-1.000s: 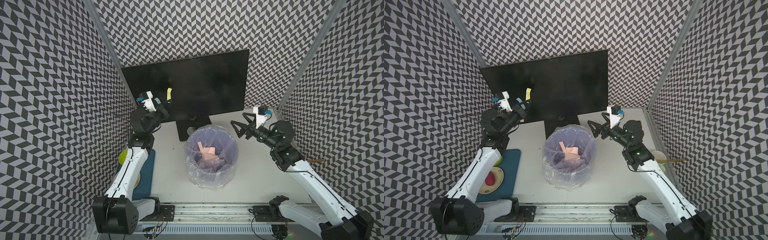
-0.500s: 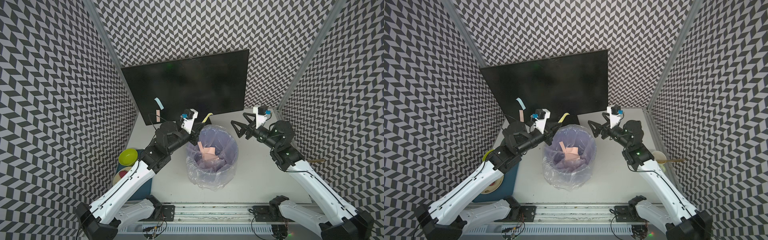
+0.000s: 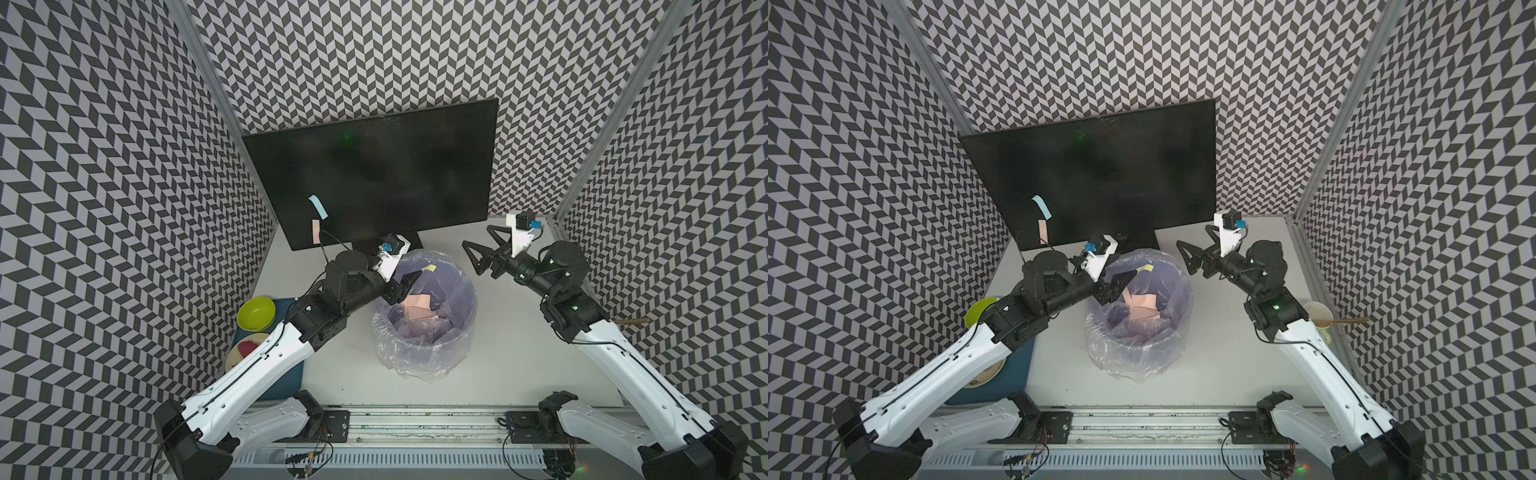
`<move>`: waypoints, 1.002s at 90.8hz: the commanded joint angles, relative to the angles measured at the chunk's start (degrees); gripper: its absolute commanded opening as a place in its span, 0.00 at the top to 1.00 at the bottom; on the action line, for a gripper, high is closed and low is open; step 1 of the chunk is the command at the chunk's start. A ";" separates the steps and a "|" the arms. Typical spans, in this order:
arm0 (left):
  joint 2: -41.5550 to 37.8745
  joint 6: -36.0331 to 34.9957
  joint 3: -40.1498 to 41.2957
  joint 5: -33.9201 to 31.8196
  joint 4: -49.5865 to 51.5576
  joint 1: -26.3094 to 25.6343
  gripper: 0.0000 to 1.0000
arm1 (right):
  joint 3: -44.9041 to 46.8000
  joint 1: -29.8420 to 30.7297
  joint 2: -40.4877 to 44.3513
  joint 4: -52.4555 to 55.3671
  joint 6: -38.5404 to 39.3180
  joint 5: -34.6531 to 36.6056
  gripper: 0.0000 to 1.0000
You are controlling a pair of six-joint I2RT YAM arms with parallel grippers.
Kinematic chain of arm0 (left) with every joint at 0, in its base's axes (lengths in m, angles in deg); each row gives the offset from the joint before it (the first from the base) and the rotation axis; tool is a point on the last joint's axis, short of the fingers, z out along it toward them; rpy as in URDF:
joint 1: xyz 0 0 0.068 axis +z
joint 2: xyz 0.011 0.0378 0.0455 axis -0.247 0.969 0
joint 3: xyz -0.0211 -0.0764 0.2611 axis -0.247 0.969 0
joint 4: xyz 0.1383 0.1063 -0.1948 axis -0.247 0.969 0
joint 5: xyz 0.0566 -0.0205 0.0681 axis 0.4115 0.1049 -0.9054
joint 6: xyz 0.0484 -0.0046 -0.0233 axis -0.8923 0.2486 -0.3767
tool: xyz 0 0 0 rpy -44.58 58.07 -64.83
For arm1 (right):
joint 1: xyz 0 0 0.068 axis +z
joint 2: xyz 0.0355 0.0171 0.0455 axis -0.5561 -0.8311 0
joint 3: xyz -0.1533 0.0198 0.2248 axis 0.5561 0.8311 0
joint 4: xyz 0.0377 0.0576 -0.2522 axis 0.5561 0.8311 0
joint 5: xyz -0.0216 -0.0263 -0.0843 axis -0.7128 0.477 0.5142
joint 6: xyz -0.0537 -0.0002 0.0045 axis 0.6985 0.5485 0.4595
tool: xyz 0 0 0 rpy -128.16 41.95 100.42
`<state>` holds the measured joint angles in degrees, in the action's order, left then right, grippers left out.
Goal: Remove the sticky note from the monitor
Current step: Place the sticky note in the trash bin.
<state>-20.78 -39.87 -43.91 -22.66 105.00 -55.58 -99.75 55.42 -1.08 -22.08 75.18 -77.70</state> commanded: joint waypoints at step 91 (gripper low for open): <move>13.87 4.37 -13.84 -12.34 7.21 -4.41 0.14 | 0.49 0.25 0.18 -2.20 0.22 0.15 0.01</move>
<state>-7.08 -35.50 -54.93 -37.65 113.55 -58.09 -99.75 55.42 -1.14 -21.78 75.21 -77.57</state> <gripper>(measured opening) 0.858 0.989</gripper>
